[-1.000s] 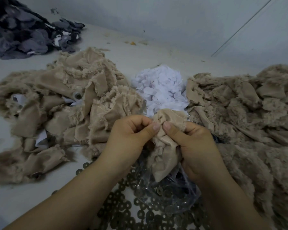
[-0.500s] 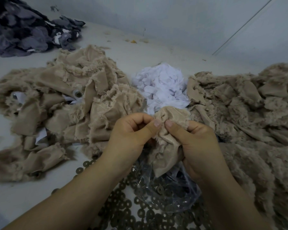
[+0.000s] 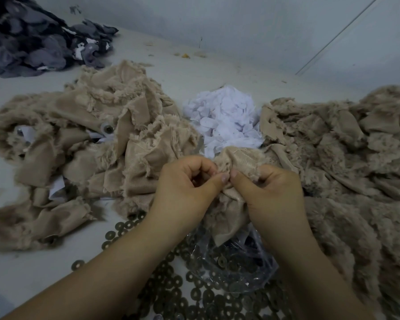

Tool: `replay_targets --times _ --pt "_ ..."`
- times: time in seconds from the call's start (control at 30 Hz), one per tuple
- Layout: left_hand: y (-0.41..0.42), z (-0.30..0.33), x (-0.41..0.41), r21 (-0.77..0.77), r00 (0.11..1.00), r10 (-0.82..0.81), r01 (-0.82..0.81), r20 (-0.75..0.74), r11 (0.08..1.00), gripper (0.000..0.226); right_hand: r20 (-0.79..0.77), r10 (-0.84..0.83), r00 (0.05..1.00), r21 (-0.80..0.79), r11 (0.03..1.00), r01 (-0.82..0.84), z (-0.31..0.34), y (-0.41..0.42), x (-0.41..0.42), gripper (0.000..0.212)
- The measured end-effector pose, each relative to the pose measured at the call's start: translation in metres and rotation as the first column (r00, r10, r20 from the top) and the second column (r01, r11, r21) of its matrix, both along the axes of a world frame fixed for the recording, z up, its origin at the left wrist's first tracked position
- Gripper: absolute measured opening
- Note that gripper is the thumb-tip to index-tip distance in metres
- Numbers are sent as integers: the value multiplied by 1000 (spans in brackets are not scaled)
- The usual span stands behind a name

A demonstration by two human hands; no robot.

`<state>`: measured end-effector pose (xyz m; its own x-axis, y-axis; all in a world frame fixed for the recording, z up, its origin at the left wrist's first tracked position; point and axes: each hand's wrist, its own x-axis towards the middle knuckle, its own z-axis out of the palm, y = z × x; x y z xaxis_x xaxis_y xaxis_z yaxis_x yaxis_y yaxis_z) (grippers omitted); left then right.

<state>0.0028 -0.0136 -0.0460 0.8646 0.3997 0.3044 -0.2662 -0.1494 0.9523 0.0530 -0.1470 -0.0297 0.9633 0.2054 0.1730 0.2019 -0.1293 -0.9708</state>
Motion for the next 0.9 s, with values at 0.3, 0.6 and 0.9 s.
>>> replay_targets --times 0.3,0.6,0.9 --pt "-1 6 -1 -143 998 -38 31 -50 989 17 3 -7 1000 24 1000 7 -7 1 3 20" --pt "-5 9 -1 80 997 79 -79 4 994 20 -29 37 999 110 993 -34 -3 5 -1 20" --pt "-4 2 0 14 997 73 -74 15 997 14 -169 83 982 166 985 -54 0 1 -1 8"
